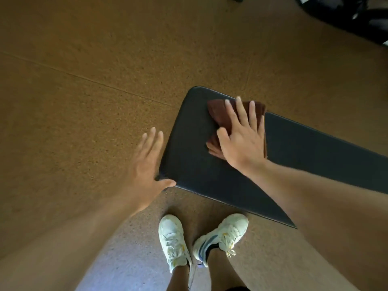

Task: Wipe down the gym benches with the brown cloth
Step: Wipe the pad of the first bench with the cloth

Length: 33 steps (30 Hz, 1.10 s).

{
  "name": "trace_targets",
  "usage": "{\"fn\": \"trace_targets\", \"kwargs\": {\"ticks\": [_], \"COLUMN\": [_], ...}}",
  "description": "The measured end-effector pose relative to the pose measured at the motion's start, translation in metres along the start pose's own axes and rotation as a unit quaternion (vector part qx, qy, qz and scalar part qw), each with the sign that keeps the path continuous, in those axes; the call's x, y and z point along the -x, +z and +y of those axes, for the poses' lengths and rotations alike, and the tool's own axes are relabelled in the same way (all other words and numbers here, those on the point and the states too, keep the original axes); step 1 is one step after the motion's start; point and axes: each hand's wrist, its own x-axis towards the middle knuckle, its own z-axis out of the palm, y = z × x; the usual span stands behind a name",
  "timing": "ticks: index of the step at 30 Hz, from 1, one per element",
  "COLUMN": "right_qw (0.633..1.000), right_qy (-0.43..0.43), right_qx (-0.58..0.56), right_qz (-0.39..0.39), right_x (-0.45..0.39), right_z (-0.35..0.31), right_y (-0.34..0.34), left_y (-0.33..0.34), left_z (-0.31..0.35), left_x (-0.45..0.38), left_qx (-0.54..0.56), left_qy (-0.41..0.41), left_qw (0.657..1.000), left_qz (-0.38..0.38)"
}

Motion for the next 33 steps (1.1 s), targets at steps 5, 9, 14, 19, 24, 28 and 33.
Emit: {"fn": "trace_targets", "kwargs": {"ticks": [5,9,14,19,24,28,33], "right_qw": [0.997,0.959,0.996,0.971,0.968,0.981,0.982], "right_qy": [0.019,-0.273,0.066,0.225,0.228,0.182,0.179], "right_qx": [-0.058,0.057,0.018,-0.084,-0.102,-0.062,-0.048], "right_qz": [0.036,-0.04,-0.06,-0.005,0.016,0.029,-0.036], "right_x": [-0.02,0.074,0.19,0.123,0.006,0.117,0.216], "right_z": [-0.094,-0.052,0.045,0.085,0.127,0.121,0.117], "right_y": [0.021,0.046,0.036,-0.002,-0.043,-0.002,0.028], "left_y": [0.021,0.021,0.028,0.042,0.064,0.085,0.091], "left_z": [-0.049,-0.024,0.041,0.114,0.158,0.168,0.171], "left_x": [0.038,0.039,0.031,0.0,-0.024,-0.022,-0.021], "left_qx": [0.089,0.035,-0.007,-0.161,-0.231,-0.293,-0.326], "left_qy": [-0.066,-0.016,0.121,0.212,0.185,0.145,0.119], "left_qw": [0.99,0.996,0.992,0.962,0.95,0.935,0.93], "left_qz": [0.084,0.083,0.029,-0.068,-0.097,-0.134,-0.125]}}
